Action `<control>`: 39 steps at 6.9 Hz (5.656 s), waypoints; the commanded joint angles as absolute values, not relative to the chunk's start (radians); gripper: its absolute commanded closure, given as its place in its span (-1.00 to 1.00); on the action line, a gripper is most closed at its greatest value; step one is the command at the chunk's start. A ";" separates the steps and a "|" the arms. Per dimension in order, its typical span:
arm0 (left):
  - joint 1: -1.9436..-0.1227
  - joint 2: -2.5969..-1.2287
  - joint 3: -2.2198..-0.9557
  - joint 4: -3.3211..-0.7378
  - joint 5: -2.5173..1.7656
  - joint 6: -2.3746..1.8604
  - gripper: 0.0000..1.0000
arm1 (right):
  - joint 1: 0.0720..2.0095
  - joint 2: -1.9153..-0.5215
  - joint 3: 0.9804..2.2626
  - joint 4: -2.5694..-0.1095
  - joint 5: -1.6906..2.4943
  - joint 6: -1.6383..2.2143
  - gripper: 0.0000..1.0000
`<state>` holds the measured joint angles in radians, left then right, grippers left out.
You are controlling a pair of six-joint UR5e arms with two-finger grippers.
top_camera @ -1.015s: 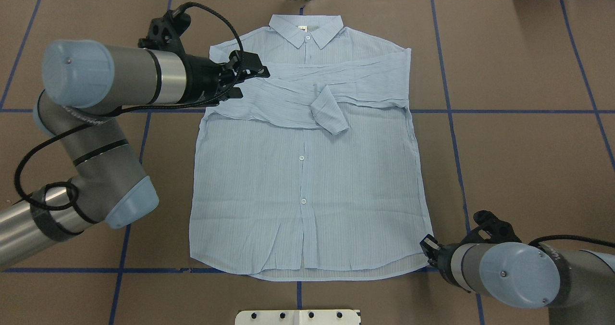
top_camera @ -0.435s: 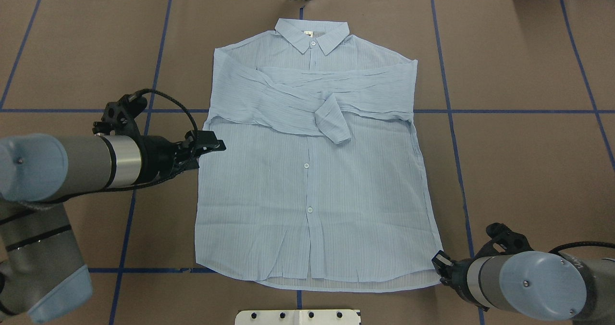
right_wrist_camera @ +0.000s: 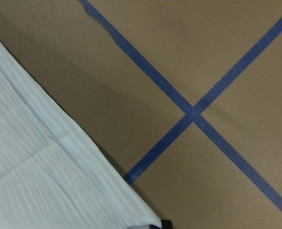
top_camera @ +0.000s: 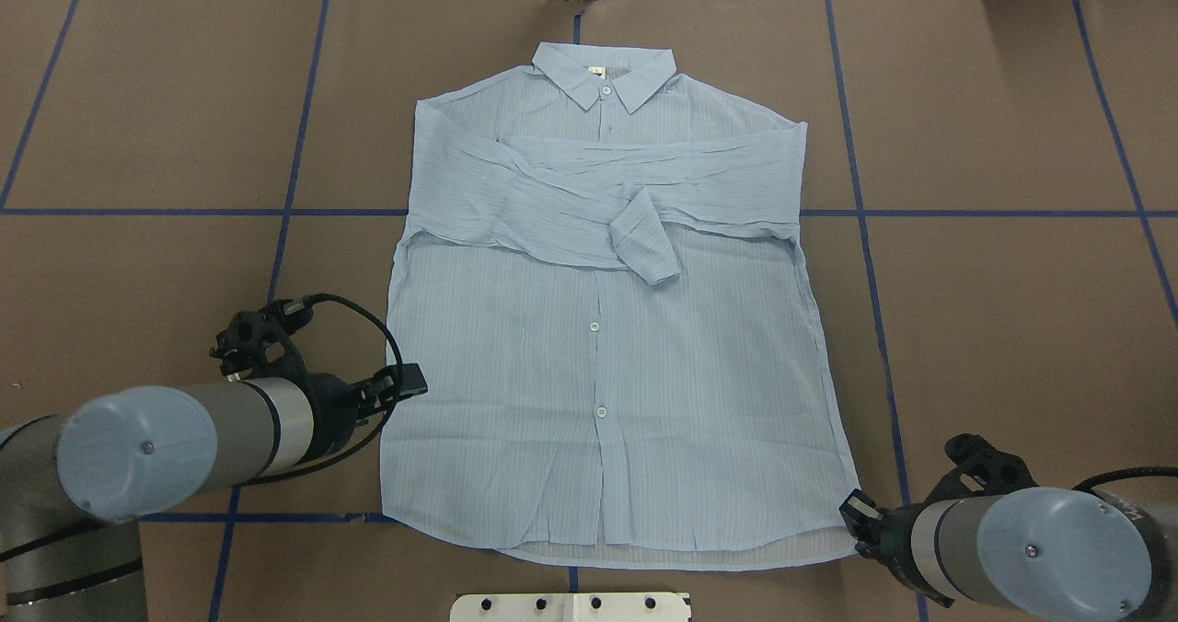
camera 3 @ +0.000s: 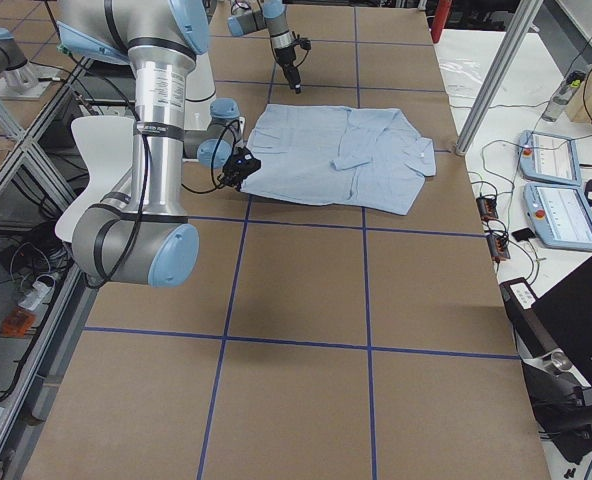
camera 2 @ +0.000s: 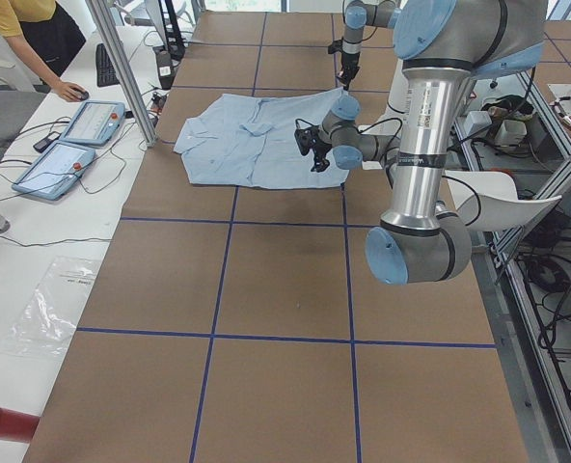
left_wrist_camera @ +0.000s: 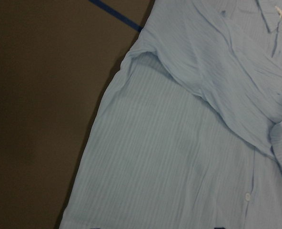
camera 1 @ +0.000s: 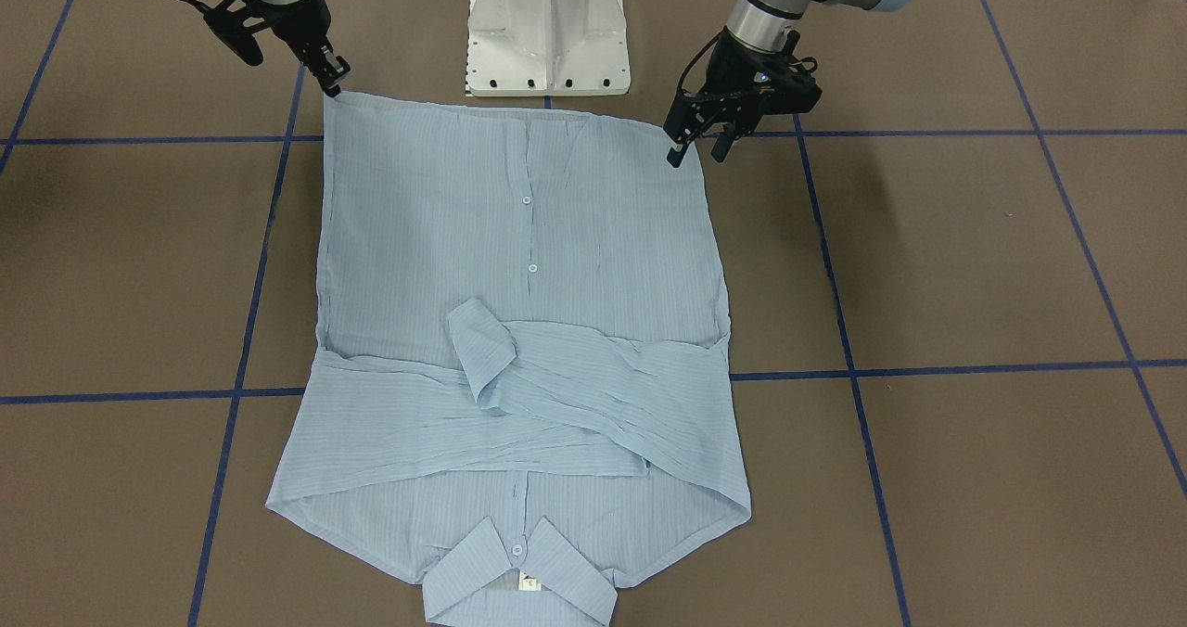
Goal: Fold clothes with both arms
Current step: 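Grasp both hem corners nearest the robot with both grippers, then lift the hem with both grippers and fold it toward the collar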
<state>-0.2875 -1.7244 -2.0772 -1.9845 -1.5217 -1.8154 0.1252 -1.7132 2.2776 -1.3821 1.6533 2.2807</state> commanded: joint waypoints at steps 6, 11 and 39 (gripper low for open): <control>-0.130 -1.724 -2.022 -1.893 -1.459 -1.927 -0.34 | 0.124 -1.710 2.278 -1.382 1.652 2.279 1.00; -0.094 -1.724 -2.028 -1.893 -1.457 -1.994 0.27 | 0.127 -1.709 2.278 -1.382 1.652 2.279 1.00; -0.734 -2.098 -1.754 -1.867 -1.686 -1.726 1.00 | 0.879 -1.178 1.797 -1.420 1.853 1.832 1.00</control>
<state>-0.7050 -2.0903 -1.7787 -1.8638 -1.6854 -1.7347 0.8511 -1.2085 1.8335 -1.4199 1.8400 1.8470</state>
